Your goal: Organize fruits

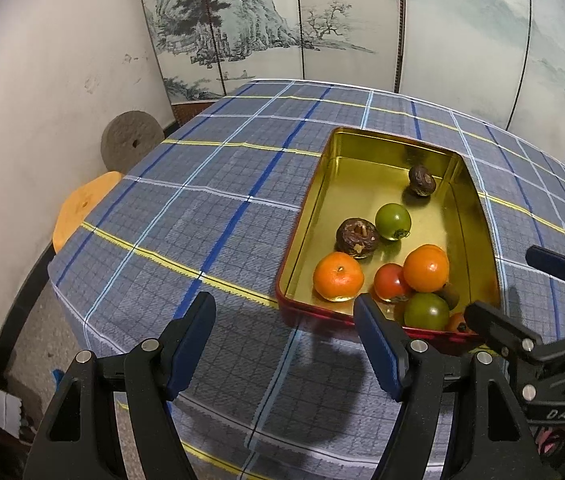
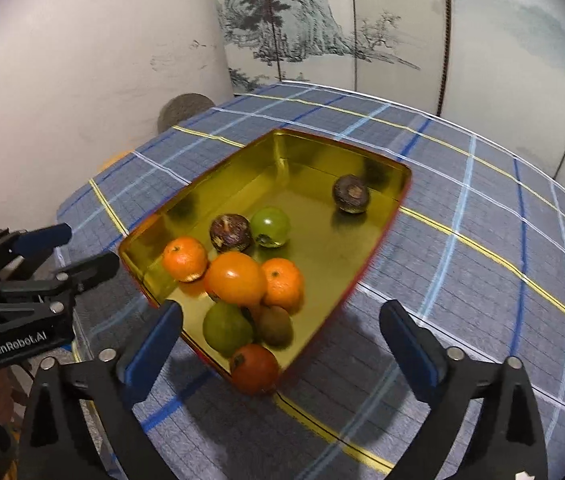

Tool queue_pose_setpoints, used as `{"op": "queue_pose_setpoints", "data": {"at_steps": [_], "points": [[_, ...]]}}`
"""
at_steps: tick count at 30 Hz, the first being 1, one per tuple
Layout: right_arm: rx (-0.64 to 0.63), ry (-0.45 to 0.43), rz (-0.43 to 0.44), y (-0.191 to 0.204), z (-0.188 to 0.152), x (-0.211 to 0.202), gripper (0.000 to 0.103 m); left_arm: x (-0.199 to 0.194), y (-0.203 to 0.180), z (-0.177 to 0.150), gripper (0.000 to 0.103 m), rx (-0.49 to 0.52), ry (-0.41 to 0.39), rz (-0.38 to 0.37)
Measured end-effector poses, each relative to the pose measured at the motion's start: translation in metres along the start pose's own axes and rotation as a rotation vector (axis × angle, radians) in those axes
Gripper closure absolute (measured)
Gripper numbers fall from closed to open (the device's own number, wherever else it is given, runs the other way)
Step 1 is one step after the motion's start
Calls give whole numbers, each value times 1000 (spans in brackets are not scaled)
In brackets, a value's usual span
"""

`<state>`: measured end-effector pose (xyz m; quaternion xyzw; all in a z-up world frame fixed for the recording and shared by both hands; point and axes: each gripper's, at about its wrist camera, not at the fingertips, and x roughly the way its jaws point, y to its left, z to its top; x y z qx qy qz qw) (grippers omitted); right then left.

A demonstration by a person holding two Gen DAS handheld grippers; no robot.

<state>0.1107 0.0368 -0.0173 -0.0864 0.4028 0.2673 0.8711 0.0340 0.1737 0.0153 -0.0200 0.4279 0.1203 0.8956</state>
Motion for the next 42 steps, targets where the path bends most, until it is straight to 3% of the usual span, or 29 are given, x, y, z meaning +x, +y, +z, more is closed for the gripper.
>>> {"op": "queue_pose_setpoints", "data": {"at_steps": [42], "points": [[10,55,-23,-1,-20,-5,1,-6,-29,4,31,56,-19,-23]]}}
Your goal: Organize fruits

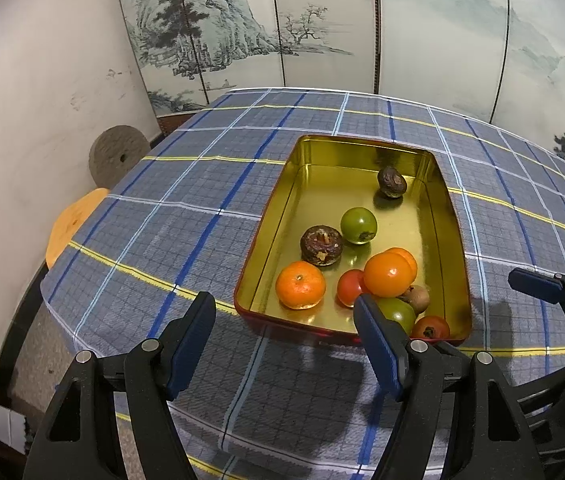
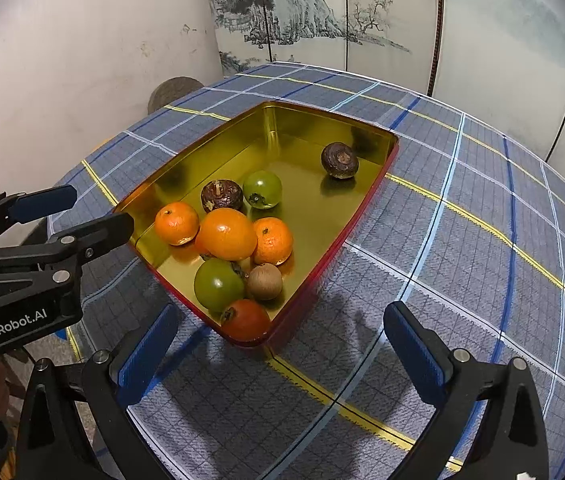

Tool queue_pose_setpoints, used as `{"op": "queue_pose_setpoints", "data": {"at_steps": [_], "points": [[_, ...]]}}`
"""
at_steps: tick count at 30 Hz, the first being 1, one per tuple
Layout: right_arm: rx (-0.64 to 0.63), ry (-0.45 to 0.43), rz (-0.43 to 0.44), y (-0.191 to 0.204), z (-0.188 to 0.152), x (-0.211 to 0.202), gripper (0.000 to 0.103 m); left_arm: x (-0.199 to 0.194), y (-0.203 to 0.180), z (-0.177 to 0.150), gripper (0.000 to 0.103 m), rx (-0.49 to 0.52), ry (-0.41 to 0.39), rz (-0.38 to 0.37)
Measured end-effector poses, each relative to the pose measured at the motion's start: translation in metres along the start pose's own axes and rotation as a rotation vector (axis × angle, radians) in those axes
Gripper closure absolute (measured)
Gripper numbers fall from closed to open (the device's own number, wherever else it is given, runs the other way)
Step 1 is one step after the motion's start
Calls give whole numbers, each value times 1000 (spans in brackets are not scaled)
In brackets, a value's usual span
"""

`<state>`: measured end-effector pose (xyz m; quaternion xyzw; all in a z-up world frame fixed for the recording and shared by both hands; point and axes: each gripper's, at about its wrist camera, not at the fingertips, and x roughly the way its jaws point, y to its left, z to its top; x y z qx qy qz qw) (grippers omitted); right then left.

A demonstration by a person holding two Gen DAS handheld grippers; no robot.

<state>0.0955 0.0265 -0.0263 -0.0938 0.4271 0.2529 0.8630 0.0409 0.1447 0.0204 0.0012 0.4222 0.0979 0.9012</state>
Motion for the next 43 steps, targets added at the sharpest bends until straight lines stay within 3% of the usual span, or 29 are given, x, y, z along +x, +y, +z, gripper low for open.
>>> {"op": "queue_pose_setpoints", "data": {"at_steps": [43], "points": [[3,20,1,-1,-7,6,1,1,-3,-4,31,20,6,-26]]}}
